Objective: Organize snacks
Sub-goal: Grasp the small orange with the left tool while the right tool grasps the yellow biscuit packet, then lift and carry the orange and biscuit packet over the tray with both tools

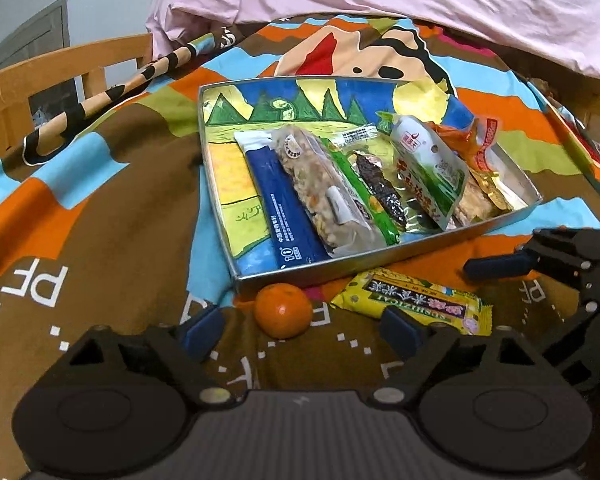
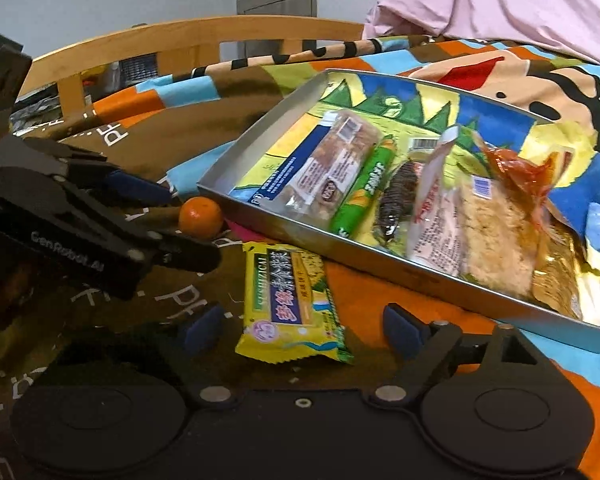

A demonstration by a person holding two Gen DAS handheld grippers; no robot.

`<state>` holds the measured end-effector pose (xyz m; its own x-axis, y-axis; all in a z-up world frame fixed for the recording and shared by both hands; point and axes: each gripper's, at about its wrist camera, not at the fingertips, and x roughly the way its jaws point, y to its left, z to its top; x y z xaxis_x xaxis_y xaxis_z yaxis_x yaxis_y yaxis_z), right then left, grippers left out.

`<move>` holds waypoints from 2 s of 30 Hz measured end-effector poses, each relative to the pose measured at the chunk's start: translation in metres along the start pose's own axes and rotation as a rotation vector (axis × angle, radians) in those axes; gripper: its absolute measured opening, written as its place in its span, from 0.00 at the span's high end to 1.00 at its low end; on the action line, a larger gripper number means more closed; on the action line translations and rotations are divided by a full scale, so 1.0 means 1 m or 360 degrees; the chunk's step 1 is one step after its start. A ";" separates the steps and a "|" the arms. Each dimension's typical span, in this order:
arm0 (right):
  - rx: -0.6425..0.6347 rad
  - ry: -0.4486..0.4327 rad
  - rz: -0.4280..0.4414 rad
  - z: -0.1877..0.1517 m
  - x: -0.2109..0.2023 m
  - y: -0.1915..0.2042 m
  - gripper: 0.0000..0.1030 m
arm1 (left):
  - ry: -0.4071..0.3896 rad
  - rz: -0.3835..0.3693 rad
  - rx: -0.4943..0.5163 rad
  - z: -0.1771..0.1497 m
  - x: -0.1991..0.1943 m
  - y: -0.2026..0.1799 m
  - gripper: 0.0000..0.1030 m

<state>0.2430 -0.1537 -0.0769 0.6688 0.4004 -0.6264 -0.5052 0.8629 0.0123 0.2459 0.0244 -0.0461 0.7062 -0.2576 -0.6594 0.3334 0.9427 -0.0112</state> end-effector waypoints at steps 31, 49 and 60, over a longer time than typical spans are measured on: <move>0.0043 0.0039 -0.0026 -0.008 -0.022 0.016 0.51 | 0.0088 0.0072 -0.0101 -0.006 -0.010 -0.005 0.66; 0.0142 0.0069 -0.0141 -0.062 -0.103 0.041 0.51 | 0.0135 -0.0101 -0.0111 -0.041 -0.066 -0.048 0.66; -0.0035 0.0006 -0.0254 -0.072 -0.136 0.065 0.51 | 0.0145 -0.0177 -0.0108 -0.057 -0.094 -0.067 0.66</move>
<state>0.0800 -0.1738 -0.0472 0.7396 0.2575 -0.6219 -0.4046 0.9085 -0.1049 0.1217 -0.0029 -0.0262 0.6064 -0.3439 -0.7169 0.3613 0.9223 -0.1368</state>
